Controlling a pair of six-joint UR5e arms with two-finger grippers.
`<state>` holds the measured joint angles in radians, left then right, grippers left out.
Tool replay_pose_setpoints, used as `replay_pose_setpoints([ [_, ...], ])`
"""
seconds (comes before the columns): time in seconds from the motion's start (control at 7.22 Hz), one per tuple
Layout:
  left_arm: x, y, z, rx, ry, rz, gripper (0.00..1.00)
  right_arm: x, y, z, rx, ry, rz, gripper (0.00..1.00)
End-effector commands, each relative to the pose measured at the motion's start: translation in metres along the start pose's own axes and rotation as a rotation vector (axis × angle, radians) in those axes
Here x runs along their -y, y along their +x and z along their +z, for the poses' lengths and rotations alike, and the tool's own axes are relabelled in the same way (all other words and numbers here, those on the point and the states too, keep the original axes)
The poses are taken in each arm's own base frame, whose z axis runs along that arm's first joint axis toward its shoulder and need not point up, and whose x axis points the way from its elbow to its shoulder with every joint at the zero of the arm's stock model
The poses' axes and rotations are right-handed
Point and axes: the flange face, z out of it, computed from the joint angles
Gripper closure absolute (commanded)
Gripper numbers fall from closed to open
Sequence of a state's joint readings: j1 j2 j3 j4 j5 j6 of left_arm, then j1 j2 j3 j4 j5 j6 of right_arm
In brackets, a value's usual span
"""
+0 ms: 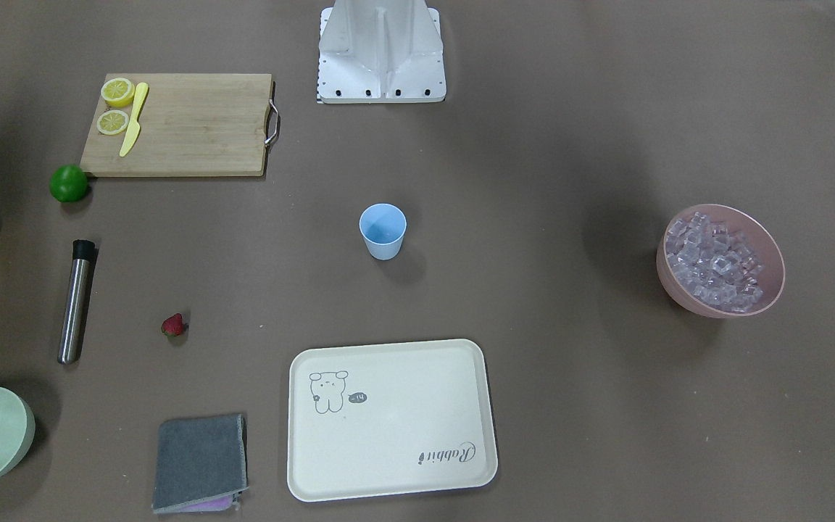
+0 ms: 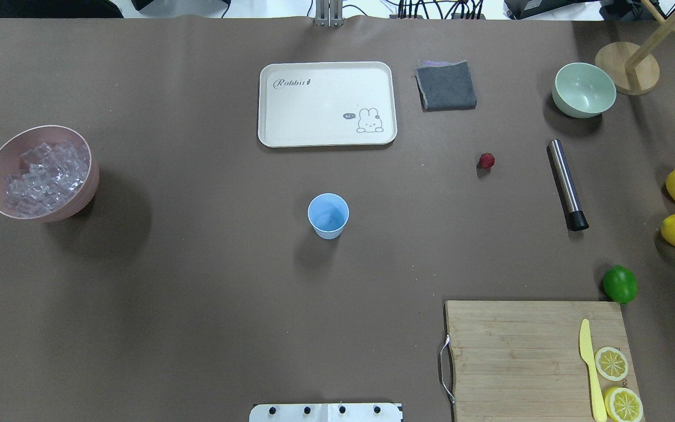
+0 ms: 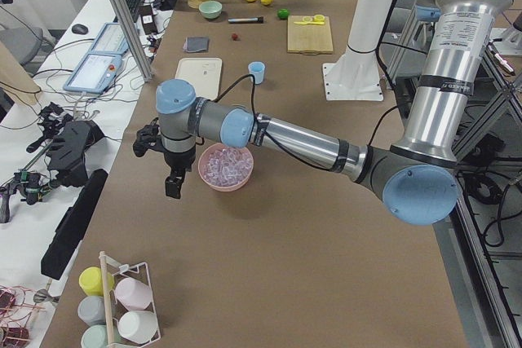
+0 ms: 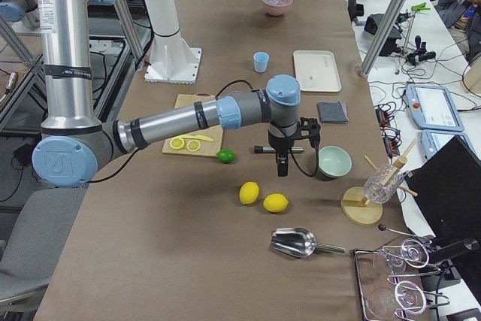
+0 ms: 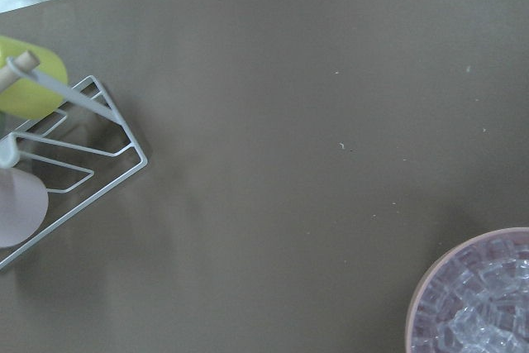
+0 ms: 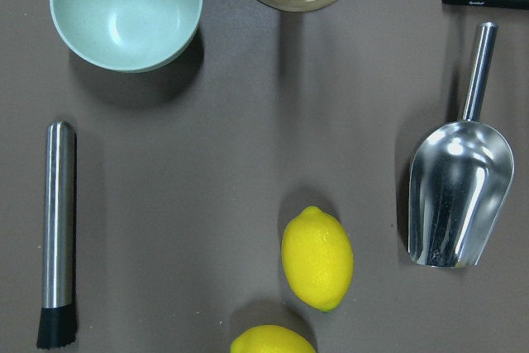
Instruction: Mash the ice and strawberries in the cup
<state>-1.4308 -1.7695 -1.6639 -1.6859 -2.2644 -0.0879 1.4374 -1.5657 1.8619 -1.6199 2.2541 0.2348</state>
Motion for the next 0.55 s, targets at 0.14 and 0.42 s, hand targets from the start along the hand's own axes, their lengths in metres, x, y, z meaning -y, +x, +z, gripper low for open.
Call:
replay_pose_setpoints([
  [0.14, 0.004, 0.094, 0.058, -0.081, 0.034, 0.248, 0.03, -0.005, 0.006, 0.006, -0.001, -0.014, 0.015, 0.00],
  [0.42, 0.003, 0.125, 0.071, -0.114, 0.052, 0.323, 0.03, -0.010, 0.007, 0.008, 0.006, -0.022, 0.024, 0.00],
])
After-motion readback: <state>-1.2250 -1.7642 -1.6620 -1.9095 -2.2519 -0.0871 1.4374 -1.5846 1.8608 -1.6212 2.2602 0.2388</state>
